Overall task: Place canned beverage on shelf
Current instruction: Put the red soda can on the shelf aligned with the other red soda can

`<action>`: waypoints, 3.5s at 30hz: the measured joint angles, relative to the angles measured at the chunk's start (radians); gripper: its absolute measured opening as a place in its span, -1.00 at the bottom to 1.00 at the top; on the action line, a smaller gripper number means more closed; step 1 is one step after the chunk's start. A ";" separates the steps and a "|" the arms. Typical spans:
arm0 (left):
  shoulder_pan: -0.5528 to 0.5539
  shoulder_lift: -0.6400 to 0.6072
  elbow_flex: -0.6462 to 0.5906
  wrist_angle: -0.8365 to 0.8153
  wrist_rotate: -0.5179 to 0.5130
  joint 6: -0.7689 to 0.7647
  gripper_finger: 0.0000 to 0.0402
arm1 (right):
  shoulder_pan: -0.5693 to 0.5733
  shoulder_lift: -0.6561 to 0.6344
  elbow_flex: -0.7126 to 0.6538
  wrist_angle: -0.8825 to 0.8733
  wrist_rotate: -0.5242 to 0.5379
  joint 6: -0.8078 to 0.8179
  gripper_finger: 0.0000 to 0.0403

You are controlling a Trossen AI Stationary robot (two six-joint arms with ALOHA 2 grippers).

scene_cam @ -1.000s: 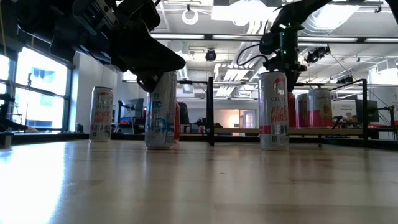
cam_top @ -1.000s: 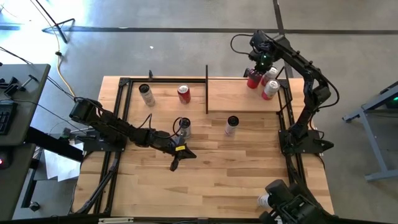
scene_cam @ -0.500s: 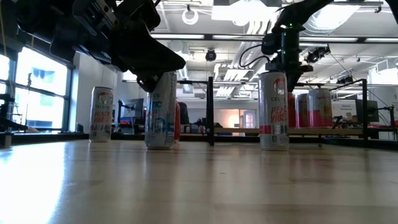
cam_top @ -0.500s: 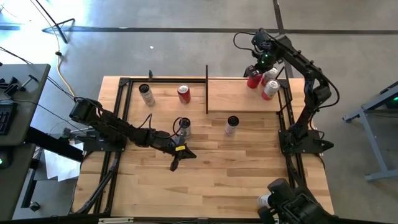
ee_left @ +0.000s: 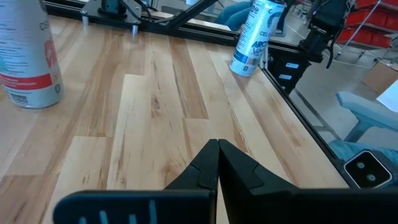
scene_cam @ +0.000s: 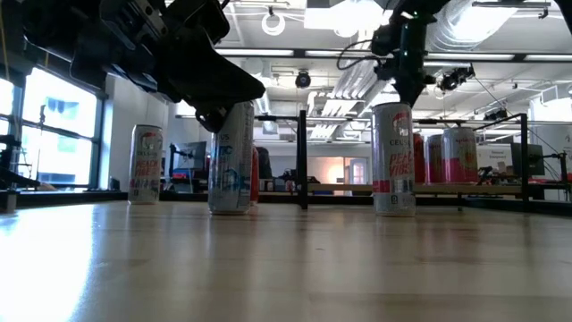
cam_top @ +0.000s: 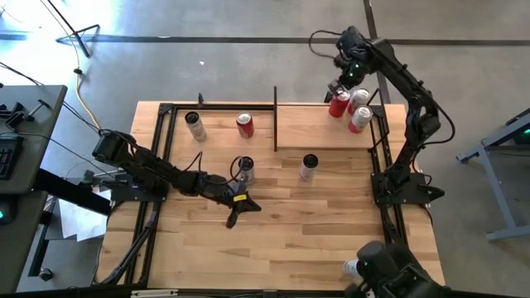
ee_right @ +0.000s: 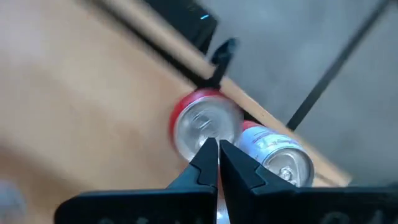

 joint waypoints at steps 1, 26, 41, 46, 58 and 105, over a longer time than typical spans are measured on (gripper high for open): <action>-0.002 0.000 0.000 -0.002 0.000 0.000 -1.00 | 0.017 -0.001 0.002 -0.022 0.000 -0.080 -1.00; 0.341 -0.516 0.416 -1.183 -0.038 0.194 -1.00 | 0.377 -0.580 -0.581 0.566 -0.144 -0.175 -1.00; 0.724 -0.014 1.009 -1.718 -0.002 0.176 -0.69 | 0.631 -0.861 -0.918 0.861 0.036 -0.071 -1.00; 0.759 0.156 1.165 -1.826 -0.002 0.060 -0.24 | 0.672 -0.870 -0.938 0.854 0.074 -0.077 -1.00; 0.833 0.409 1.370 -2.059 -0.052 -0.029 0.59 | 0.707 -0.870 -0.938 0.852 0.080 -0.087 -1.00; 0.893 0.425 1.279 -1.914 -0.007 -0.110 0.60 | 0.706 -0.870 -0.937 0.851 0.079 -0.079 -1.00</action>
